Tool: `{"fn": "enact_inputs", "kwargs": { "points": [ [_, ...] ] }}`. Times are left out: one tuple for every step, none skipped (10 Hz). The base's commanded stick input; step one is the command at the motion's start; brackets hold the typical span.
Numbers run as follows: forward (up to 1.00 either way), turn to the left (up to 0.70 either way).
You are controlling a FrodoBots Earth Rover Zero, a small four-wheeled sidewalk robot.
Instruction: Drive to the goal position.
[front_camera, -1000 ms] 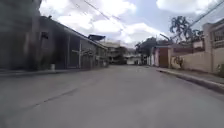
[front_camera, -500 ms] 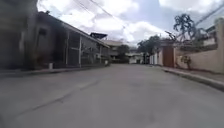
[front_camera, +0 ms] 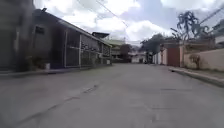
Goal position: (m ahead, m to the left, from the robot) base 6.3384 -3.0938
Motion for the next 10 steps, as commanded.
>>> {"fn": "enact_inputs", "kwargs": {
  "points": [
    [1.0,-0.29],
    [1.0,-0.4],
    [1.0,-0.4],
    [1.0,-0.4],
    [1.0,-0.4],
    [1.0,-0.4],
    [1.0,-0.4],
    [1.0,-0.4],
    [1.0,-0.4],
    [1.0,-0.4]
  ]
}}
